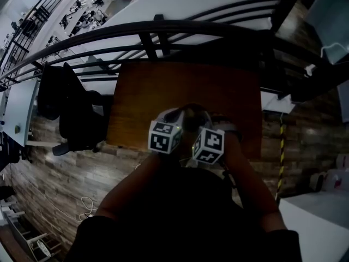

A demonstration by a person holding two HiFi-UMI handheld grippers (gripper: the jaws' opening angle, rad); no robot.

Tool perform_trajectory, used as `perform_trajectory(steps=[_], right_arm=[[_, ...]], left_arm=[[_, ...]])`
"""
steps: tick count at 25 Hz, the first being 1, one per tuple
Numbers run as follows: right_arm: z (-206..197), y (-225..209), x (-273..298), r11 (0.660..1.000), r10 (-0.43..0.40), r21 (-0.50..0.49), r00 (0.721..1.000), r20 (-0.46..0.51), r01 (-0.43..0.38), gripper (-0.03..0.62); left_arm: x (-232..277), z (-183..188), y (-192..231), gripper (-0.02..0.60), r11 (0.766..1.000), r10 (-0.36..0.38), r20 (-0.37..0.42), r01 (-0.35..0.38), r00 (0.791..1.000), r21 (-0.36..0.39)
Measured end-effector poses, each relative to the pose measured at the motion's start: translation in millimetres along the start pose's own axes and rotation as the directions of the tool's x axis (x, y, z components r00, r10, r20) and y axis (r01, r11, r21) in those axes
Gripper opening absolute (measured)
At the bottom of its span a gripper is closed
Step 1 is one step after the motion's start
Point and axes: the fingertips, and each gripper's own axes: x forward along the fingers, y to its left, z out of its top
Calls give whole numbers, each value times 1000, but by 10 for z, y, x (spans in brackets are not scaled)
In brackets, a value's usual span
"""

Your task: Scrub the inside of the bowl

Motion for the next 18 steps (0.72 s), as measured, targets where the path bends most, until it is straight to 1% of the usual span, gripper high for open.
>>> perform_trajectory(steps=[2, 5, 8, 10, 11, 13, 15, 18], right_arm=[[-31, -50, 25, 999, -28, -40, 999, -26, 27, 44], [-65, -81, 53, 990, -60, -128, 997, -50, 53, 44], [-98, -27, 122, 980, -50, -195, 997, -63, 37, 44], [-92, 34, 174, 978, -27, -206, 997, -70, 12, 44], [-77, 69, 192, 980, -10, -199, 997, -71, -5, 44], [-31, 143, 205, 987, 40, -152, 997, -59, -48, 44], [34, 215, 196, 991, 99, -83, 995, -26, -101, 44], [142, 293, 161, 983, 179, 18, 983, 41, -180, 44]], left_arm=[[12, -8, -67, 9, 1000, -21, -14, 21, 1000, 1], [33, -41, -131, 9, 998, -58, -54, 58, 997, 2], [42, -36, -154, 9, 994, -111, -88, 111, 990, -5], [27, 24, -164, 11, 992, -124, -84, 125, 989, 6], [17, 56, -164, 11, 992, -122, -77, 124, 990, 13], [10, 87, -147, 11, 994, -111, -61, 112, 992, 16], [-2, 93, -109, 11, 995, -96, -36, 97, 995, 1], [-38, 131, -36, 11, 998, -68, 6, 68, 998, -5]])
